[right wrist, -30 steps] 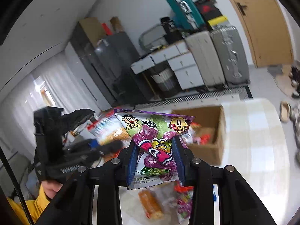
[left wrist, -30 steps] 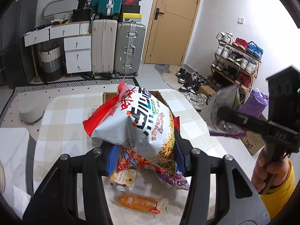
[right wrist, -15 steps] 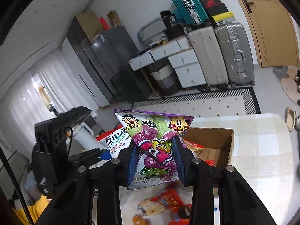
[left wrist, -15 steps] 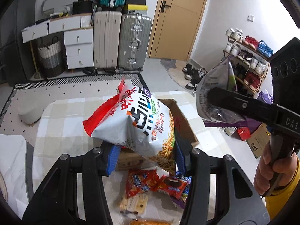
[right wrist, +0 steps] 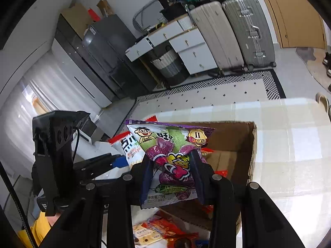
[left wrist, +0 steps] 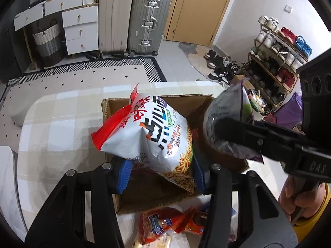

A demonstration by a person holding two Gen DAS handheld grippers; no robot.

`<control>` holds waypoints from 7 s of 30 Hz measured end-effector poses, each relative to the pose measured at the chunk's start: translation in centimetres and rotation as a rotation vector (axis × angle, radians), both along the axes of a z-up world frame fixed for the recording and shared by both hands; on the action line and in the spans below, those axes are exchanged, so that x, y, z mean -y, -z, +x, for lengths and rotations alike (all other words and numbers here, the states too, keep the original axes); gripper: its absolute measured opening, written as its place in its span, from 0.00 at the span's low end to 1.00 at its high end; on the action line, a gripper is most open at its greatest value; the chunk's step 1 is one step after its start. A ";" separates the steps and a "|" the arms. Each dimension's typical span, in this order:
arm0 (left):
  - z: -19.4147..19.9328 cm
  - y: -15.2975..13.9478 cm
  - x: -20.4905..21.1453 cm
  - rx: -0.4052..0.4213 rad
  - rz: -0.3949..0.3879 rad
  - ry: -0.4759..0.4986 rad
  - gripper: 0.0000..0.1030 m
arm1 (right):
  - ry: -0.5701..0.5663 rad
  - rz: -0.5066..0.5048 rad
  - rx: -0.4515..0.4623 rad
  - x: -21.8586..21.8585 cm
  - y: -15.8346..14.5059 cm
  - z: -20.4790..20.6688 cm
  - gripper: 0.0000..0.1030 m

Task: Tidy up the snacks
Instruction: 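Lower the purple pack and white chip bag into the box with both grippers, then open both grippers over the box and pull both tools back, then lower the left gripper onto the orange cake bread and close it, then lift the orange cake with the left gripper while the right gripper grasps the purple grape candy bag, then carry the orange cake and purple candy bag over the box with both grippers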

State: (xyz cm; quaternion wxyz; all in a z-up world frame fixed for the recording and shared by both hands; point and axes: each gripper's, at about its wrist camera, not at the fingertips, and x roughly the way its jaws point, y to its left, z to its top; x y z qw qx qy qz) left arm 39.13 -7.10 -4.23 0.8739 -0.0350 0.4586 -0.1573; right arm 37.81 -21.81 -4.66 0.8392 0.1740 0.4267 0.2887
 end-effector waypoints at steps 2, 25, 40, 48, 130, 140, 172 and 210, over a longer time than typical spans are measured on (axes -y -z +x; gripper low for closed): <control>1.0 1.0 0.3 -0.018 0.002 0.002 0.46 | 0.001 0.002 -0.016 0.2 0.9 0.3 0.35; 2.2 2.1 -1.3 0.001 0.062 -0.080 0.49 | 0.050 -0.034 -0.046 0.4 2.3 0.0 0.52; -15.0 -7.3 -4.2 0.274 0.025 -0.202 0.76 | 0.073 -0.010 0.253 0.6 -8.4 -13.0 0.67; -25.8 -11.5 -4.7 0.409 0.039 -0.224 0.81 | 0.098 -0.009 0.469 0.8 -12.7 -23.5 0.94; -23.8 14.7 -1.7 -0.109 0.028 -0.213 0.75 | 0.164 0.039 0.244 3.6 9.7 -28.8 0.99; -26.0 14.6 -4.4 -0.107 -0.041 -0.182 0.67 | 0.179 0.045 0.224 3.8 9.8 -29.0 0.99; -31.8 10.1 -11.5 0.009 -0.201 -0.167 0.65 | 0.158 -0.210 0.018 -1.0 10.4 -23.9 0.99; -32.7 9.4 -11.0 0.019 -0.185 -0.178 0.65 | 0.082 -0.014 -0.008 0.3 9.8 -25.5 0.44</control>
